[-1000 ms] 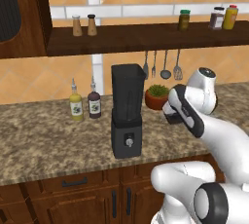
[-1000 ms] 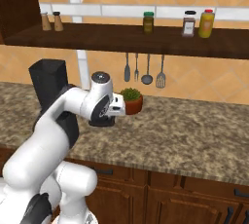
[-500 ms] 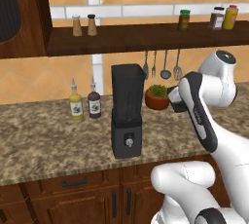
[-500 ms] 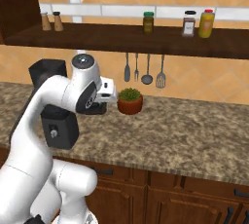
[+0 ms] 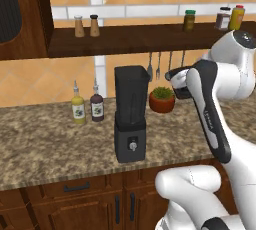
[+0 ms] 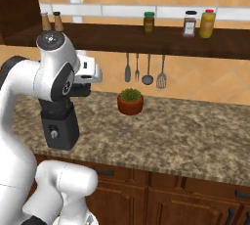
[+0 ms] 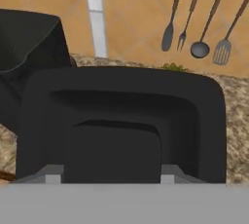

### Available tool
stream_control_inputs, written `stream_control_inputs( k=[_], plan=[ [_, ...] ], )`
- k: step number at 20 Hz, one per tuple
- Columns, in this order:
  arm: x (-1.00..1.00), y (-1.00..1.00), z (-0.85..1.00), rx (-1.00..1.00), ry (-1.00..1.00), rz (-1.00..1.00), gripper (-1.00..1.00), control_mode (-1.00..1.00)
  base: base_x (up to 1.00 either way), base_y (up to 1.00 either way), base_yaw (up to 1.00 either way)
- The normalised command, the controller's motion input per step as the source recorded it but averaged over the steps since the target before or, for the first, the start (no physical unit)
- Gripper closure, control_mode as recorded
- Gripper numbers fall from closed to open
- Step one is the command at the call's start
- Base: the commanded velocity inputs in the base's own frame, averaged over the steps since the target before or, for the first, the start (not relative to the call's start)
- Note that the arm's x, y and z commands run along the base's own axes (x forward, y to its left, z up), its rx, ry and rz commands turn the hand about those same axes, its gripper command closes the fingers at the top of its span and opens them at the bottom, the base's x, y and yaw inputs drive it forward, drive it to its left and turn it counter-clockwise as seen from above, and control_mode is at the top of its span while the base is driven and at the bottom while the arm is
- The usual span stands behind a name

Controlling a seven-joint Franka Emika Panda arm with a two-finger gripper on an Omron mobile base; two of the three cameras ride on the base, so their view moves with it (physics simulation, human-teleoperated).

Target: Close the lid blender by securely placing the lid on top.

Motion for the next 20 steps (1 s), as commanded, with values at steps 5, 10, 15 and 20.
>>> stream_control_inputs(
  k=[5,10,15,20],
  plan=[
    [-0.01,0.47,0.59,0.0,-0.09,0.0,1.0,-1.0,0.0,0.0,0.0],
    [0.13,0.64,0.26,0.01,-0.01,0.0,1.0,-1.0,0.0,0.0,0.0],
    [0.39,0.72,0.17,0.01,0.11,0.0,1.0,-1.0,0.0,0.0,0.0],
    [0.45,0.39,0.09,0.01,0.15,0.0,1.0,-1.0,0.0,0.0,0.0]
  ],
)
